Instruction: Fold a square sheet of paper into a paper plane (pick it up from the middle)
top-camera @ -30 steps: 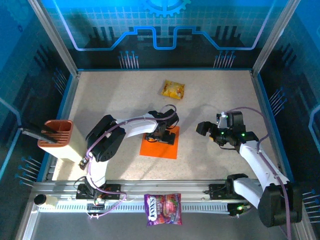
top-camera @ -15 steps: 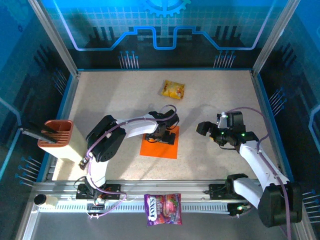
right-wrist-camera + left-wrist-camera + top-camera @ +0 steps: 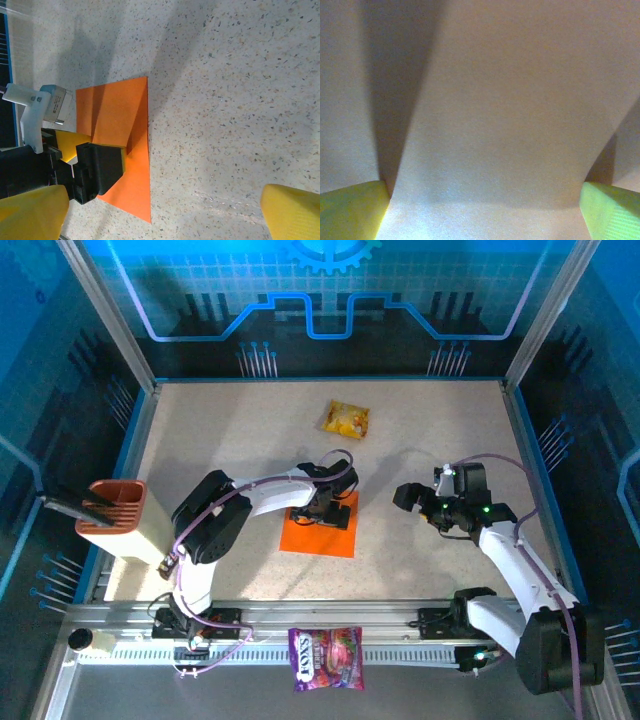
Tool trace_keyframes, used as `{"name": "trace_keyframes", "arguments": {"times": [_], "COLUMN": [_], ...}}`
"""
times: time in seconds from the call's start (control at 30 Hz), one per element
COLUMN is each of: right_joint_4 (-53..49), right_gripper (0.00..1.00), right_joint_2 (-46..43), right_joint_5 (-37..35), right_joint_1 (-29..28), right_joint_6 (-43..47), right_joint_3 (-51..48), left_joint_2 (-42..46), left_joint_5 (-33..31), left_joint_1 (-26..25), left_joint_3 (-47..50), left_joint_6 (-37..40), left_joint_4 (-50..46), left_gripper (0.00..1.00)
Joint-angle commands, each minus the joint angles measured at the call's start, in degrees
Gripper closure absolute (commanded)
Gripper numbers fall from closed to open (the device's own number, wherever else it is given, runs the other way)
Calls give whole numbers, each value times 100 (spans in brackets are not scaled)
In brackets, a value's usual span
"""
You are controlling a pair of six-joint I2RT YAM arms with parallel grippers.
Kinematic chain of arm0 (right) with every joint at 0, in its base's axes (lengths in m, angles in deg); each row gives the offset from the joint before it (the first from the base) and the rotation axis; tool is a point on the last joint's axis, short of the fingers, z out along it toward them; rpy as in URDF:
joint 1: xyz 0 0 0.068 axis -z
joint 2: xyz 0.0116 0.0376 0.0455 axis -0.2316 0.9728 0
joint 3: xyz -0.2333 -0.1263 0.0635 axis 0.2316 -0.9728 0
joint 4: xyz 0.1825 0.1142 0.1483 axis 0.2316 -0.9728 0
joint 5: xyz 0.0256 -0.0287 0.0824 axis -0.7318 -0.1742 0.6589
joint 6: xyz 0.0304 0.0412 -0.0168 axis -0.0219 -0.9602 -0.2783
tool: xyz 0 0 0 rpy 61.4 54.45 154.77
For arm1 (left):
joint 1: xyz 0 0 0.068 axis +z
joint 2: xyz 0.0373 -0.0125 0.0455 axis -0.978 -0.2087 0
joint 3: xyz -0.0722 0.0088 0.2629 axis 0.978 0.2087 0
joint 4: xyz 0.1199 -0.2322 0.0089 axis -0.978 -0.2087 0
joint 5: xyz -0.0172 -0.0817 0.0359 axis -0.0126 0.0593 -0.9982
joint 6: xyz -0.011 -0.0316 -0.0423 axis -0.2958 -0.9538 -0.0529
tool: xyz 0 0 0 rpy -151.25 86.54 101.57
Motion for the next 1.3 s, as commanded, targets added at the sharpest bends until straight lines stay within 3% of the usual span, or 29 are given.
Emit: {"name": "trace_keyframes", "arguments": {"times": [0.0, 0.37, 0.77, 1.27], "right_joint_4": [-67, -109, -123, -293], "right_gripper": [1, 1, 1, 2], "right_joint_2": [-62, -119, -125, -208], "right_joint_5": [-77, -207, -216, -273], "right_joint_1": [-89, -88, -85, -73], "right_joint_6": [40, 55, 39, 129], "right_joint_3": [46, 31, 35, 90], "left_joint_2": [-404, -284, 438, 1119], "left_joint_5": [296, 269, 489, 1287], "left_joint_1": [-12, -14, -12, 71], "left_joint_3": [315, 338, 631, 751], "left_joint_6": [-50, -35, 76, -370], "left_joint_4": [227, 291, 1021, 1984], "left_gripper": [5, 7, 34, 49]}}
